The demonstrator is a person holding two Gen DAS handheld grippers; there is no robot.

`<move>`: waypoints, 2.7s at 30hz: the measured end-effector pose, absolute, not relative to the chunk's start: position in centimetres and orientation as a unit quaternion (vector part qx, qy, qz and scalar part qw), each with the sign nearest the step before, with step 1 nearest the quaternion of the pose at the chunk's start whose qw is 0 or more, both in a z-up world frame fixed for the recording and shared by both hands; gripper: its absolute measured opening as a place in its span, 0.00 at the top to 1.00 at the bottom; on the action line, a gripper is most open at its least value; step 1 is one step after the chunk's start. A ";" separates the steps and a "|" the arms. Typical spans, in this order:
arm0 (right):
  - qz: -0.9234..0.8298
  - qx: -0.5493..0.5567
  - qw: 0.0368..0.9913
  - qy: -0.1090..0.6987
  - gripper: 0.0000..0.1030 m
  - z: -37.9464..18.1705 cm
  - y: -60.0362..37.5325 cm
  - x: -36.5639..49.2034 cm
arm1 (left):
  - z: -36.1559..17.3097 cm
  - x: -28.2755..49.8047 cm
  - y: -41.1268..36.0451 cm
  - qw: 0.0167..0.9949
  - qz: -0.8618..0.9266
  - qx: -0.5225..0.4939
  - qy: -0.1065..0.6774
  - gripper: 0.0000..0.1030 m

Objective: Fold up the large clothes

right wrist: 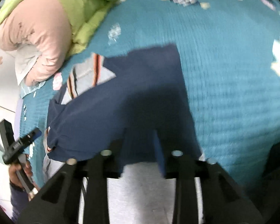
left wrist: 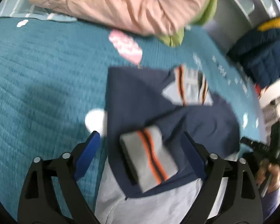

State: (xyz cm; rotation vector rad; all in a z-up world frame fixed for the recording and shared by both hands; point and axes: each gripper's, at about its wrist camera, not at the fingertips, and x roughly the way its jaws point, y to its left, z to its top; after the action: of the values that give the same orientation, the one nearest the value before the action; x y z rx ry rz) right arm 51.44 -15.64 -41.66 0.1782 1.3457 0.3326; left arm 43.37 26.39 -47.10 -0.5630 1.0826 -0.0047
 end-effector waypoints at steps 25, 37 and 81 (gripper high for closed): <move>0.070 0.085 0.754 0.647 0.55 -44.4 -17.3 62.6 | -51.5 55.5 28.9 0.764 0.055 -0.223 0.603 0.10; 0.065 0.106 0.734 0.668 0.54 -47.8 -17.4 65.4 | -52.2 57.0 27.7 0.767 0.038 -0.195 0.610 0.06; 0.123 0.070 0.809 0.570 0.96 -35.9 -16.8 54.6 | -37.2 46.5 24.1 0.846 -0.024 -0.108 0.522 0.90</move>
State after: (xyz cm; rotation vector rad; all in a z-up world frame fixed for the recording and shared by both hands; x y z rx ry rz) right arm 54.61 -16.82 -35.85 0.1499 1.2181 0.2635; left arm 46.50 24.15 -37.23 -0.2271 1.1006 -0.0501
